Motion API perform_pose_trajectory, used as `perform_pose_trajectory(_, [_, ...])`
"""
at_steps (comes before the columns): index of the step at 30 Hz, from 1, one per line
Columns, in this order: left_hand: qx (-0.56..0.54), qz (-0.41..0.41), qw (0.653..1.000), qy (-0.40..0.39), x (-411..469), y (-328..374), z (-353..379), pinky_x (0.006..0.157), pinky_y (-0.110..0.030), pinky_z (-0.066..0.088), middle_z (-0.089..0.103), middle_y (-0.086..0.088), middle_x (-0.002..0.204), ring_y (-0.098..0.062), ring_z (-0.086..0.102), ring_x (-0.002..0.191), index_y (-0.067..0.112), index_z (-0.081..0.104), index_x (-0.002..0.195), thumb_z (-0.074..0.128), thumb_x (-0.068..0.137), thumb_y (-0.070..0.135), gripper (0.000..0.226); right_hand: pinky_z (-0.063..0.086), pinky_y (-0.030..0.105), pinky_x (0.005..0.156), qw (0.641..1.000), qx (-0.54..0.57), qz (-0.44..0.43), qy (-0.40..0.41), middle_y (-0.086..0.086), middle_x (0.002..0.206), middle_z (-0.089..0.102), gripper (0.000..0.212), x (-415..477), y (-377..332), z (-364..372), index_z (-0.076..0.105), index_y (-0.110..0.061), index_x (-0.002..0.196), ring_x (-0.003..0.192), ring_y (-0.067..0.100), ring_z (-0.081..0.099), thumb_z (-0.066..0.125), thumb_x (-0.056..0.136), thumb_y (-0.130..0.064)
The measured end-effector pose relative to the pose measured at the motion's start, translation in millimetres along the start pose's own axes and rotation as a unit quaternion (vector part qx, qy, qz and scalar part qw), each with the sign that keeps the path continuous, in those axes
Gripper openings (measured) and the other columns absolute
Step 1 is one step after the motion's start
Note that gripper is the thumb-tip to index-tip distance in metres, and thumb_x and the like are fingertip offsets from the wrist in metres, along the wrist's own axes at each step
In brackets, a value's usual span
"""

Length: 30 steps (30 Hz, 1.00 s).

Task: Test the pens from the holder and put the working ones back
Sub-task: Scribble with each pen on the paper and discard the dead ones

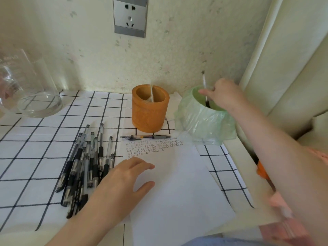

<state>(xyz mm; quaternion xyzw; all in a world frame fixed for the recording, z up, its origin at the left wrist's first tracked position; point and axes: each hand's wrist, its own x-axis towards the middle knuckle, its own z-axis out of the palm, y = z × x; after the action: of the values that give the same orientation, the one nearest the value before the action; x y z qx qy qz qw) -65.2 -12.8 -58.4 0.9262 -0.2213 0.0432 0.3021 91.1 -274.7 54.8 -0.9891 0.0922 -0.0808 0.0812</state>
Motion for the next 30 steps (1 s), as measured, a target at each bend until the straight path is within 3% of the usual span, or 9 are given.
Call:
perform_pose_trajectory(3, [0.006,-0.003,1.000,-0.003,-2,-2,-1,0.088,-0.012,0.036,0.053,0.021,0.114,0.000,0.052,0.106,0.037,0.056,0.119,0.058,0.085,0.040,0.035,0.023,0.035,0.048,0.998,0.033,-0.005,0.045,0.006,0.053,0.035,0.056,-13,-1,0,0.035,-0.009,0.054,0.053,0.027,0.037,0.055,0.090,-0.048])
perform_pose_trajectory(6, [-0.002,-0.015,1.000,0.007,-2,-4,-4,0.084,-0.013,0.039,0.055,0.021,0.109,-0.001,0.054,0.103,0.035,0.057,0.119,0.059,0.086,0.037,0.033,0.034,0.035,0.053,0.979,0.162,-0.055,0.109,0.013,0.056,0.049,0.042,-44,-8,0,0.059,-0.004,0.067,0.059,0.027,0.049,0.052,0.093,-0.036])
perform_pose_trajectory(8, [-0.010,-0.029,0.999,0.019,-2,-6,-5,0.081,-0.012,0.041,0.055,0.022,0.104,0.002,0.054,0.097,0.034,0.058,0.118,0.058,0.087,0.035,0.031,0.034,0.026,0.048,0.957,0.269,-0.081,0.065,0.006,0.058,0.055,0.032,-80,-20,8,0.068,-0.009,0.076,0.046,0.005,0.045,0.052,0.094,-0.030])
perform_pose_trajectory(10, [0.019,-0.058,0.998,0.025,-2,-7,-6,0.075,-0.016,0.046,0.058,0.020,0.096,0.001,0.055,0.088,0.032,0.061,0.111,0.059,0.087,0.031,0.024,0.027,0.013,0.042,0.938,0.327,-0.102,-0.047,-0.003,0.056,0.054,0.026,-118,-35,25,0.069,-0.014,0.078,0.039,0.001,0.042,0.053,0.094,-0.028])
perform_pose_trajectory(14, [0.136,-0.102,0.983,0.076,-3,-13,-14,0.048,-0.021,0.040,0.059,0.006,0.073,-0.013,0.057,0.065,0.019,0.063,0.087,0.067,0.080,0.022,0.009,0.032,0.019,0.049,0.937,0.254,-0.144,-0.192,-0.006,0.058,0.056,0.024,-157,-50,73,0.068,-0.020,0.080,0.049,0.004,0.047,0.055,0.092,-0.036])
perform_pose_trajectory(18, [0.219,-0.177,0.957,0.070,-6,-18,-20,0.064,-0.021,0.045,0.057,0.006,0.097,-0.011,0.056,0.085,0.021,0.048,0.106,0.044,0.091,0.044,0.027,0.038,0.023,0.056,0.941,0.204,-0.165,-0.212,-0.005,0.065,0.059,0.027,-166,-58,91,0.066,-0.019,0.084,0.059,0.012,0.052,0.051,0.094,-0.039])
perform_pose_trajectory(23, [0.269,-0.181,0.945,0.047,-4,-16,-14,0.066,-0.017,0.041,0.053,0.008,0.101,-0.008,0.052,0.094,0.023,0.044,0.105,0.036,0.093,0.051,0.031,0.041,0.027,0.058,0.941,0.222,-0.164,-0.198,0.001,0.069,0.064,0.028,-163,-62,96,0.067,-0.016,0.084,0.062,0.018,0.056,0.051,0.094,-0.037])
perform_pose_trajectory(27, [0.204,-0.187,0.958,0.075,-2,-18,-14,0.058,-0.019,0.030,0.053,0.007,0.088,-0.010,0.047,0.083,0.022,0.054,0.092,0.047,0.090,0.041,0.021,0.040,0.028,0.057,0.924,0.289,-0.150,-0.199,0.002,0.062,0.060,0.029,-163,-63,97,0.068,-0.016,0.081,0.056,0.016,0.051,0.053,0.093,-0.038])
perform_pose_trajectory(30, [0.099,-0.134,0.979,0.113,1,-18,-16,0.054,-0.016,0.028,0.047,0.010,0.076,-0.009,0.043,0.072,0.021,0.056,0.084,0.053,0.085,0.038,0.017,0.036,0.020,0.053,0.867,0.428,-0.102,-0.236,-0.002,0.058,0.055,0.036,-164,-70,91,0.068,-0.015,0.085,0.051,0.008,0.047,0.051,0.092,-0.046])
